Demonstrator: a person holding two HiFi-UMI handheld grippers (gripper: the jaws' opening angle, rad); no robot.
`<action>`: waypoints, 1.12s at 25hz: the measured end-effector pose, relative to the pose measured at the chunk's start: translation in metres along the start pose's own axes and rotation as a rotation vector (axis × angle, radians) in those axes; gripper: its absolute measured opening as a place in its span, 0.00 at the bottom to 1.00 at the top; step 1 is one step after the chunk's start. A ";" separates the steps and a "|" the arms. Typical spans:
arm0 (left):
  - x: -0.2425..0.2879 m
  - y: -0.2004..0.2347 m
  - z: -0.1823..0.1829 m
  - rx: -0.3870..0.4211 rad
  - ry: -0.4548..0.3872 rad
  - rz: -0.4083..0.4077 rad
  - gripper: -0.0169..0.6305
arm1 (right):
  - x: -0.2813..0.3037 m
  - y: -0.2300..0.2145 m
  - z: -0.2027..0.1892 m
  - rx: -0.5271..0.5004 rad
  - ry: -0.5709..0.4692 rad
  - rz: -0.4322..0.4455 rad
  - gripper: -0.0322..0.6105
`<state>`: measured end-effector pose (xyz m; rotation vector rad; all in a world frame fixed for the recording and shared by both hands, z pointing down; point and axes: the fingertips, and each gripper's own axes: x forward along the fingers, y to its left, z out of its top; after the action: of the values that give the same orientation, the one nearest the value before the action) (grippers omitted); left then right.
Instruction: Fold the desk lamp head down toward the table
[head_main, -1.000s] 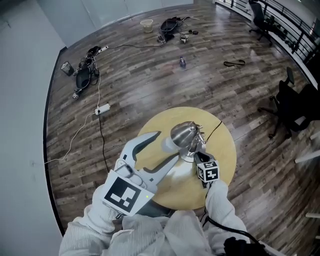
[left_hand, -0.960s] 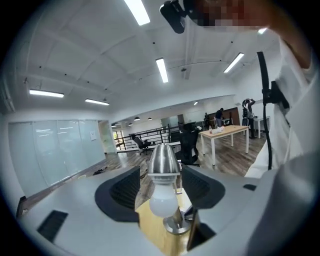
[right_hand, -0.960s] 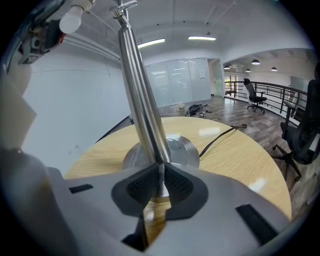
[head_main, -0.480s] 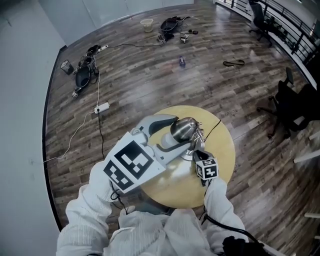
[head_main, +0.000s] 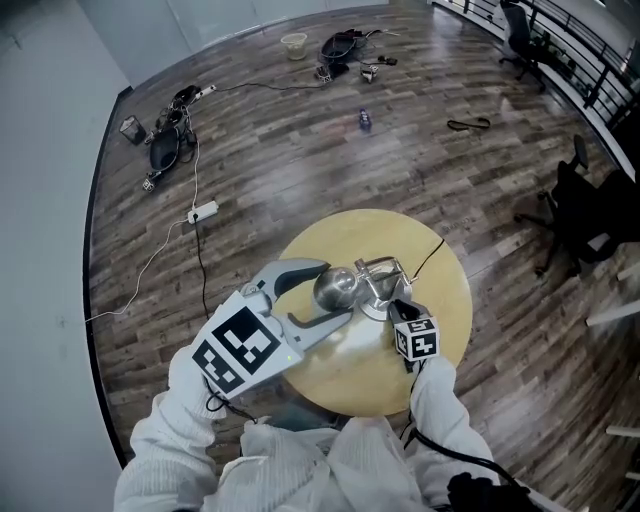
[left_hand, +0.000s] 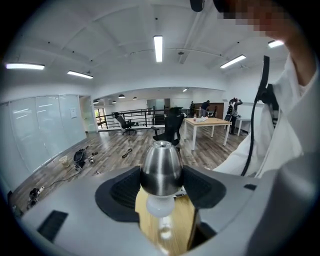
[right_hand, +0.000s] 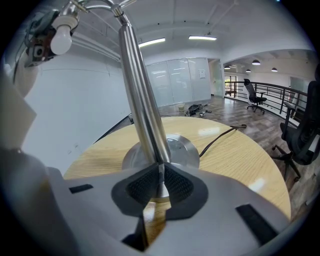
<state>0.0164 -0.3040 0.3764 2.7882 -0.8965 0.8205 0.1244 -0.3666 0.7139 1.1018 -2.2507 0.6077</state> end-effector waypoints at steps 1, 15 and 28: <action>0.000 0.000 -0.008 -0.016 0.007 -0.005 0.44 | 0.000 -0.001 0.000 -0.001 0.000 -0.002 0.11; 0.005 -0.003 -0.107 -0.067 0.023 -0.031 0.44 | 0.001 0.001 0.004 0.027 -0.016 -0.047 0.11; 0.064 -0.007 -0.192 -0.168 0.034 -0.056 0.44 | 0.001 0.002 0.003 0.008 -0.025 -0.068 0.12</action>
<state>-0.0255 -0.2826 0.5737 2.6345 -0.8363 0.7446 0.1210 -0.3679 0.7118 1.1901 -2.2238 0.5787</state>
